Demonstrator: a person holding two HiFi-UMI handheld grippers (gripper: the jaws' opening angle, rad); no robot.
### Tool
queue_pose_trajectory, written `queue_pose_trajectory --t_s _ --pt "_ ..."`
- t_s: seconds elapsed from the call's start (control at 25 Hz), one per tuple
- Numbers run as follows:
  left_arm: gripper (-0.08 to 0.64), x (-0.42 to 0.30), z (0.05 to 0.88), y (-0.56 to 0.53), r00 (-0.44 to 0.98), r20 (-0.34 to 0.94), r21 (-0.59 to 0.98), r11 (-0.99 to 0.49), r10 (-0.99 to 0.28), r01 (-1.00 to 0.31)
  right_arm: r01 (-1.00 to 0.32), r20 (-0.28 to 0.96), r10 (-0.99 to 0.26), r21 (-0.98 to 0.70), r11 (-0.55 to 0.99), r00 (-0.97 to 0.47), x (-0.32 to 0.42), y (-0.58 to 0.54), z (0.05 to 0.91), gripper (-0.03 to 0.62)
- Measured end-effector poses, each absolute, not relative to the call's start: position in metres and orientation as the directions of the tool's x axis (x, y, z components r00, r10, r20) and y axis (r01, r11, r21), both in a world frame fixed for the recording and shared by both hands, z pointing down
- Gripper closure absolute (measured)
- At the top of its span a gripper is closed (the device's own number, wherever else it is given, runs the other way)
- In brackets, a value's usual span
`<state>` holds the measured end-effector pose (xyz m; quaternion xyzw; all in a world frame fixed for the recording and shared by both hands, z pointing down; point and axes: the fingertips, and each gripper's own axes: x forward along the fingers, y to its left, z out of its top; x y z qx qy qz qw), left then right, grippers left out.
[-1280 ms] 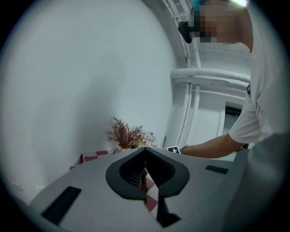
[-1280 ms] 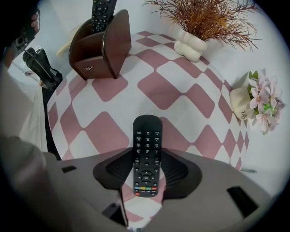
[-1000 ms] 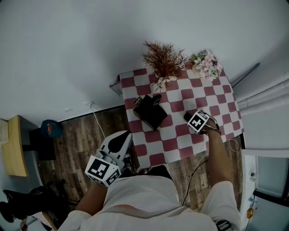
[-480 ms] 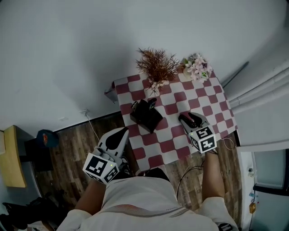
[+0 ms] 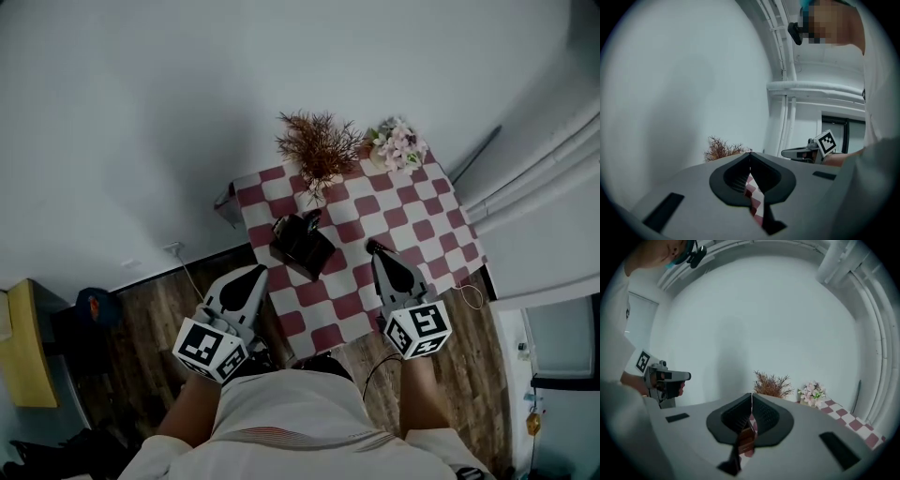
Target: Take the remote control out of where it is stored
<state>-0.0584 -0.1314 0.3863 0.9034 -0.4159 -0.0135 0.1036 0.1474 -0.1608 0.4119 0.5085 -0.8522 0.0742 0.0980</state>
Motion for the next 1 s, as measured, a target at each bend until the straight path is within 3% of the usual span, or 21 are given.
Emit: queue_pose_trajectory --t_s 0.2,1.0 --pt "0.551 -0.061 0.381 -0.13 0.666 0.052 0.193 -0.647 -0.744 -0.738 -0.892 0.17 -0.876 -0.06 0.448 -0.452 0.132 -0.147 0.4 0.577" --pt "0.552 -0.061 0.376 -0.122 0.648 0.047 0.156 -0.635 -0.76 -0.756 -0.868 0.21 -0.843 -0.076 0.49 -0.495 0.12 -0.15 0.415 0.575"
